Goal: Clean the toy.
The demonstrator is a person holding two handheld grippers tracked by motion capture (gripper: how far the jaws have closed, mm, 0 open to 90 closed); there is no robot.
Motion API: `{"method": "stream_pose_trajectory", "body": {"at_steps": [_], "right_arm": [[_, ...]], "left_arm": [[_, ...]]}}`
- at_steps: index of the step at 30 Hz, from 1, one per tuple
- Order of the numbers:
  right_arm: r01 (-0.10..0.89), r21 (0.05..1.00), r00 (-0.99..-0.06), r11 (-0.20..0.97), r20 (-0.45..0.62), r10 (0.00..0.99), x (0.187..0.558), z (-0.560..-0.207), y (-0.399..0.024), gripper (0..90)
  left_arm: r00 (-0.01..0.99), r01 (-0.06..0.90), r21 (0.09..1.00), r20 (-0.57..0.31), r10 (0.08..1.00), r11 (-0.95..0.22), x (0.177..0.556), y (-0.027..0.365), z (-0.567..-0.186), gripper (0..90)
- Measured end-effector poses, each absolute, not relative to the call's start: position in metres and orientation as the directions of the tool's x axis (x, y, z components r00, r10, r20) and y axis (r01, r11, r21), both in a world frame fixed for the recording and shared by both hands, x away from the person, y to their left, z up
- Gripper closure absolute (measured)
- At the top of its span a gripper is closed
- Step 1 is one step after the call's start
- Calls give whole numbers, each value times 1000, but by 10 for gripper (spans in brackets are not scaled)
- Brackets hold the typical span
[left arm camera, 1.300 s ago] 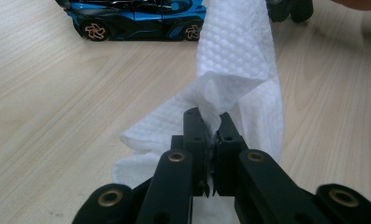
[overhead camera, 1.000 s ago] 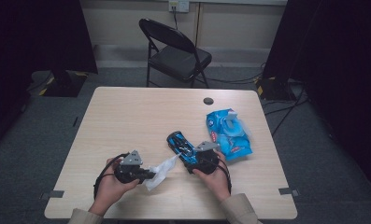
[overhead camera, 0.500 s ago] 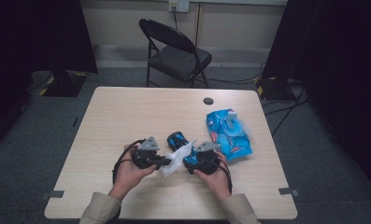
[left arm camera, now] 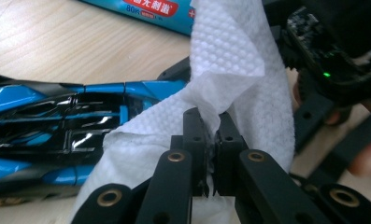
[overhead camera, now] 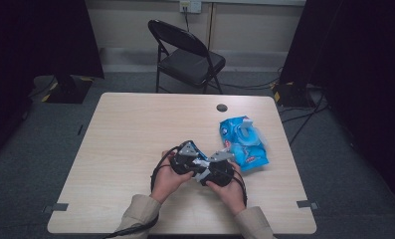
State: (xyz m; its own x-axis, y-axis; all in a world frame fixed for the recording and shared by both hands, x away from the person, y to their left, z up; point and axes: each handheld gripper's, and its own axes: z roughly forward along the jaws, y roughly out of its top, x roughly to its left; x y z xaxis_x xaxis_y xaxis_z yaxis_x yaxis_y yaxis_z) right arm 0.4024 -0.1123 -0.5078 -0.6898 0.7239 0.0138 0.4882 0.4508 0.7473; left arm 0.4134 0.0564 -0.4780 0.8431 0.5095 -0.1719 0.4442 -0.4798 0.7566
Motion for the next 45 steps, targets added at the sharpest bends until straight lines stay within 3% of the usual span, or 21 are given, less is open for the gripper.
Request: {"method": "stream_pose_trajectory", "body": {"at_steps": [31,45], "right_arm": [[484,748,-693,454,10,721,402,-508,-113,260],[484,748,-693,454,11,721,402,-508,-113,260]], "left_arm": [[850,403,759,-102,517,-512,420,58,-480,870],[811,439,745,-88,579,-502,433,89,-477,869]]}}
